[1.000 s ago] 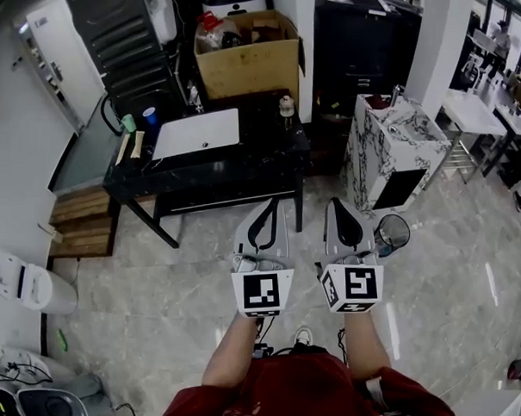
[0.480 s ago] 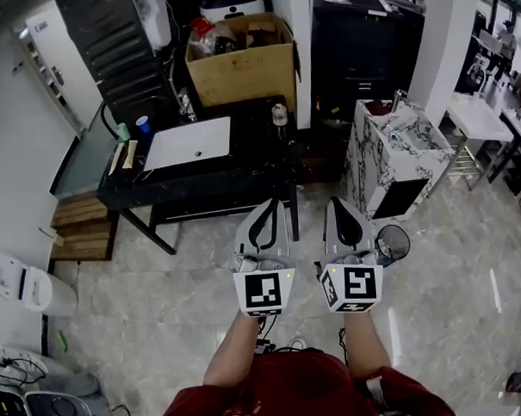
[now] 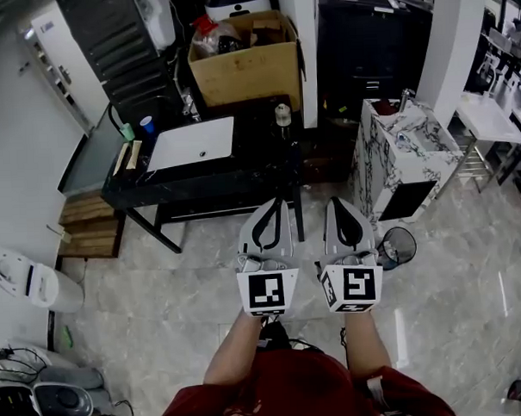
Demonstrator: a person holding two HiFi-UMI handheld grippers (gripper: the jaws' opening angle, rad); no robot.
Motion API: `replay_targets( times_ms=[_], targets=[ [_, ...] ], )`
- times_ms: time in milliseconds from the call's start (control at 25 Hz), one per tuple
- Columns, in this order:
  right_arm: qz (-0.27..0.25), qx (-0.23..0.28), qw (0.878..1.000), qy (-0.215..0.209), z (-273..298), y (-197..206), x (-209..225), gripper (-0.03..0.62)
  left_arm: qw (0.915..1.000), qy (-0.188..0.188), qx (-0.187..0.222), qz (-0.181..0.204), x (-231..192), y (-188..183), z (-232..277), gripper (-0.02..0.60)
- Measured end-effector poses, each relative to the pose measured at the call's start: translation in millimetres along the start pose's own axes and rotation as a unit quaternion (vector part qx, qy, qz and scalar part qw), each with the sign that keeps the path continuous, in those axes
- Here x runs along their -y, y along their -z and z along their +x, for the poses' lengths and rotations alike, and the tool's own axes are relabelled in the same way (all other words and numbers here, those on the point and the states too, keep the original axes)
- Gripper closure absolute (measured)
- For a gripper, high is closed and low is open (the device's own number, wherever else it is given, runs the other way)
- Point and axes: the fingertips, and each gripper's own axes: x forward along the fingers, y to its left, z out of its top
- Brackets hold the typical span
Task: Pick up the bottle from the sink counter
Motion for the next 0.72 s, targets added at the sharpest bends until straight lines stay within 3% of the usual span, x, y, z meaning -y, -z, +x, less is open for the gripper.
replay_targets(
  times_ms=[720],
  targets=[
    [-0.040,-0.011,0.999,-0.004,72.1,22.8,-9.5,0.593,0.9994,0.001,0.009,-0.033,-45.4,32.4,51.3,0.578]
  ],
)
